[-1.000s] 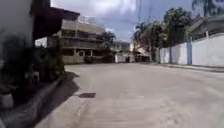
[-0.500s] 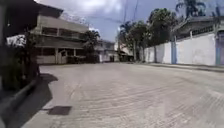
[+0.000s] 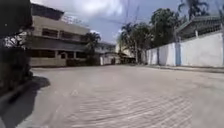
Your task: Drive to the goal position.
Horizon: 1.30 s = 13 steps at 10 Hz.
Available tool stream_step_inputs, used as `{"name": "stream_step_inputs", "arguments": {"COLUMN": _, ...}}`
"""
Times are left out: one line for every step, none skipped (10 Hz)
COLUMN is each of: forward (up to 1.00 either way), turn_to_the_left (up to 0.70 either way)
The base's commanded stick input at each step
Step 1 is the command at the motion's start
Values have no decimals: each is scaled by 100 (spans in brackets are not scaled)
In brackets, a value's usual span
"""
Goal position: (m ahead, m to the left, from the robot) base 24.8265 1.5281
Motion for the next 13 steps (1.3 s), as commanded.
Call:
{"name": "stream_step_inputs", "arguments": {"forward": 100, "turn_to_the_left": -39}}
{"name": "stream_step_inputs", "arguments": {"forward": 100, "turn_to_the_left": -39}}
{"name": "stream_step_inputs", "arguments": {"forward": 100, "turn_to_the_left": -39}}
{"name": "stream_step_inputs", "arguments": {"forward": 100, "turn_to_the_left": -39}}
{"name": "stream_step_inputs", "arguments": {"forward": 100, "turn_to_the_left": -36}}
{"name": "stream_step_inputs", "arguments": {"forward": 100, "turn_to_the_left": -31}}
{"name": "stream_step_inputs", "arguments": {"forward": 100, "turn_to_the_left": -12}}
{"name": "stream_step_inputs", "arguments": {"forward": 100, "turn_to_the_left": -2}}
{"name": "stream_step_inputs", "arguments": {"forward": 100, "turn_to_the_left": 0}}
{"name": "stream_step_inputs", "arguments": {"forward": 100, "turn_to_the_left": 0}}
{"name": "stream_step_inputs", "arguments": {"forward": 100, "turn_to_the_left": 0}}
{"name": "stream_step_inputs", "arguments": {"forward": 100, "turn_to_the_left": 0}}
{"name": "stream_step_inputs", "arguments": {"forward": 100, "turn_to_the_left": 0}}
